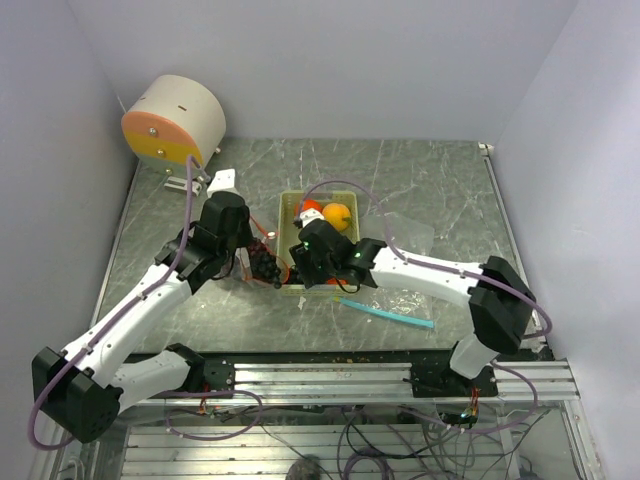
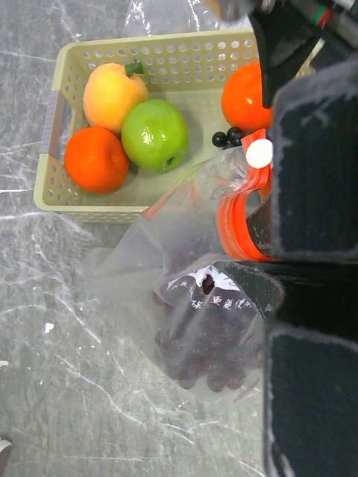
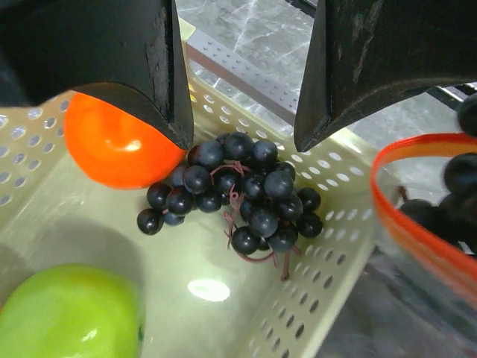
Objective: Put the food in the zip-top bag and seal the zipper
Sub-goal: Pick up the fake fruit from the bin.
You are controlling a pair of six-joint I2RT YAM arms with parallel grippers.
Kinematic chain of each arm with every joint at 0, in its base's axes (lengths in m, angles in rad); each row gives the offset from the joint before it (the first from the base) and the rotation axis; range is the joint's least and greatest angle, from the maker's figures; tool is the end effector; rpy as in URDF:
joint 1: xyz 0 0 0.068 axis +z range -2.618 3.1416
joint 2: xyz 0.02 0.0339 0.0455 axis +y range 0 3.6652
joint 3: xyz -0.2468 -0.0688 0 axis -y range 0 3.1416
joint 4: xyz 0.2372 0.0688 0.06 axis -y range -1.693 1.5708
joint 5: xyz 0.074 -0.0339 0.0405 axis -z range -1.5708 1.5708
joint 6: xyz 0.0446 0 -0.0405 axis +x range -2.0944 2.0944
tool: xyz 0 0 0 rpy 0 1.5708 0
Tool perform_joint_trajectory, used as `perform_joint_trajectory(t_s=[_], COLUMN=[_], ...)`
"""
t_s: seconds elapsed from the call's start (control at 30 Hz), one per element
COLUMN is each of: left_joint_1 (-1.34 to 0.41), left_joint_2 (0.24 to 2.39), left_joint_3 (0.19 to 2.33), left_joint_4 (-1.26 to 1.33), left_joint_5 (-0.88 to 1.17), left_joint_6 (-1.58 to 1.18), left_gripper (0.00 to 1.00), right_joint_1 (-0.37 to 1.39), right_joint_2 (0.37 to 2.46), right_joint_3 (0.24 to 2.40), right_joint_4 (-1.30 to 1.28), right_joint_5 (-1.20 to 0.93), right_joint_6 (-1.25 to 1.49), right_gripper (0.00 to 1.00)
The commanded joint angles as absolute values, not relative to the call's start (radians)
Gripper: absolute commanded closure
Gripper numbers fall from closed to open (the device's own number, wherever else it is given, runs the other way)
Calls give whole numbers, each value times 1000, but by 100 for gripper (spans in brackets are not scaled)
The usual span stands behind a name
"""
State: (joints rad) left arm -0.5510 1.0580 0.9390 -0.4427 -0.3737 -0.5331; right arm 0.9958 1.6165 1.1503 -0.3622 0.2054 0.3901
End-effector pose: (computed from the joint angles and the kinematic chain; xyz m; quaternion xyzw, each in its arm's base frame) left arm 0.2124 -0.1114 0.2984 -0.0821 0.8609 -0.1057 0.4908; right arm 0.1978 0.2885 0.2203 -0.2410 0.8959 0.1570 0.3386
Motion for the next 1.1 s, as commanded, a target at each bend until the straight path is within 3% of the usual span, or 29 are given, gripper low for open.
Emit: perform_joint_trajectory(t_s=[0.0, 0.5, 0.53, 0.57, 0.67, 1.07], left_joint_1=[-548, -548, -548, -548, -548, -548], left_joint_2=[1019, 1035, 1038, 1039, 1039, 1048], left_joint_3=[932, 922, 923, 922, 923, 914], left_joint_4=[-417, -414, -415, -414, -414, -409], left_joint_5=[-394, -391, -392, -393, -397, -394], left_joint_6=[-528, -532, -532, -532, -532, -540], left_gripper=[93, 93, 93, 93, 93, 93], right_joint_1=[990, 928, 926, 926, 918, 907], right_joint_2=[1678, 1897, 1904, 1912, 1922, 1619], right_joint_3=[1199, 1223, 1223, 1223, 1226, 1198], right_joint_4=[-431, -364, -358, -357, -362, -286], right_joint_5=[184, 104, 98, 94, 94, 209], right_joint_6=[376, 329, 325, 324, 332, 366], right_gripper=[43, 38, 41, 52, 100, 100])
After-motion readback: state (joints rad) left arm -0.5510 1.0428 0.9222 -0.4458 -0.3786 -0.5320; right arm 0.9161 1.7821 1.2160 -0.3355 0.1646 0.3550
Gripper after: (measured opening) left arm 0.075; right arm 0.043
